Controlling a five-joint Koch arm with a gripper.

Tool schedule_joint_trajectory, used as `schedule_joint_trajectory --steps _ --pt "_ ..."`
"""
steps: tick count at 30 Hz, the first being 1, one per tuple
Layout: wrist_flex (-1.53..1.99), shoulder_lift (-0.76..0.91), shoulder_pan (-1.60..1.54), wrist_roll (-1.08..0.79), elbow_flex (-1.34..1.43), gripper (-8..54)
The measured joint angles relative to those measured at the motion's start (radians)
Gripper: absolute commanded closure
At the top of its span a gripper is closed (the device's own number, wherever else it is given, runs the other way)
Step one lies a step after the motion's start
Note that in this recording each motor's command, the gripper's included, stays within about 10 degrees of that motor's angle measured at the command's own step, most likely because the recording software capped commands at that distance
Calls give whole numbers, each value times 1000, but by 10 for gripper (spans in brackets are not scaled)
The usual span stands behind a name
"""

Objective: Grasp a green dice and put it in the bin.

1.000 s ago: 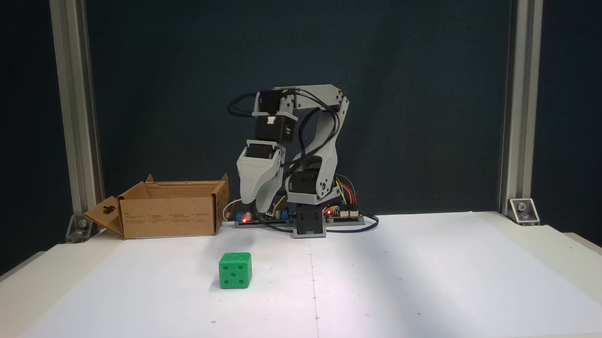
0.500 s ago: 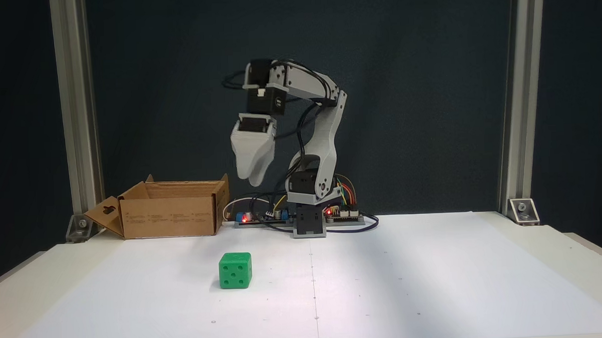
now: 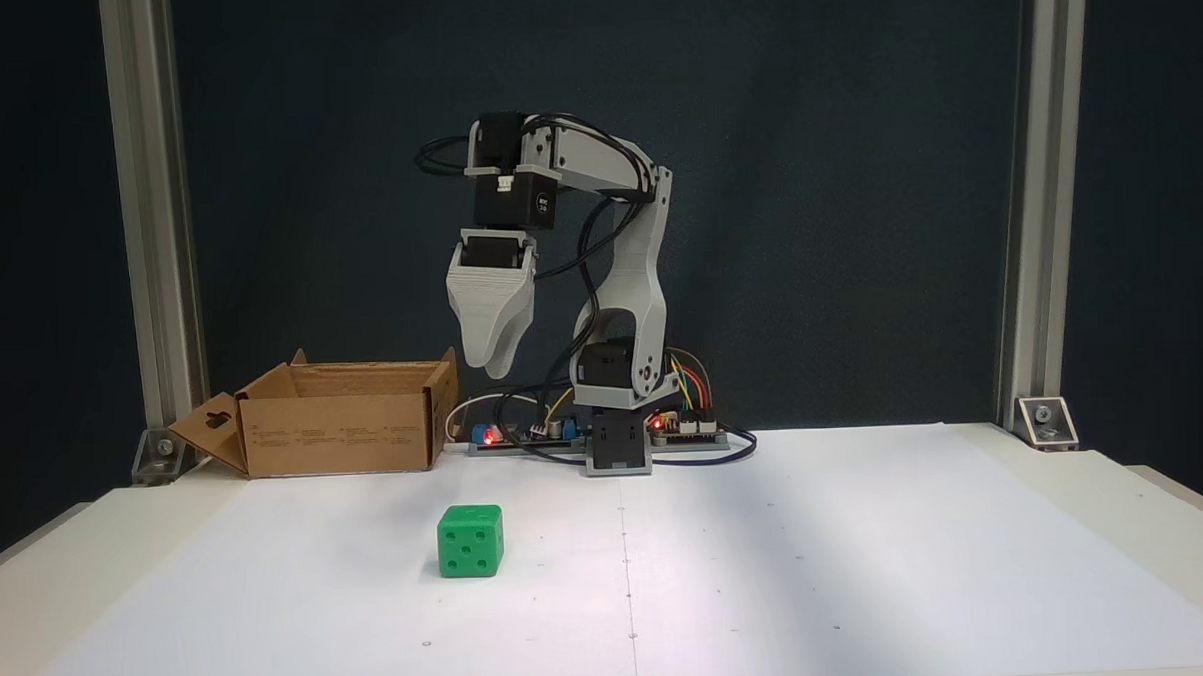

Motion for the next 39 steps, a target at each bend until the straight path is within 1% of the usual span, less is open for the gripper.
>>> schedule_joint_trajectory --steps 4,15,23,28,29,39 --pt "-2 -41 -54 8 -20 25" --pt "-2 -170 -124 8 -133 25" --pt "-2 -270 -132 9 -189 25" --pt "-2 -288 -103 11 -196 25" --pt "-2 -308 -92 21 -199 25" --pt "-2 -311 -89 160 -204 25"
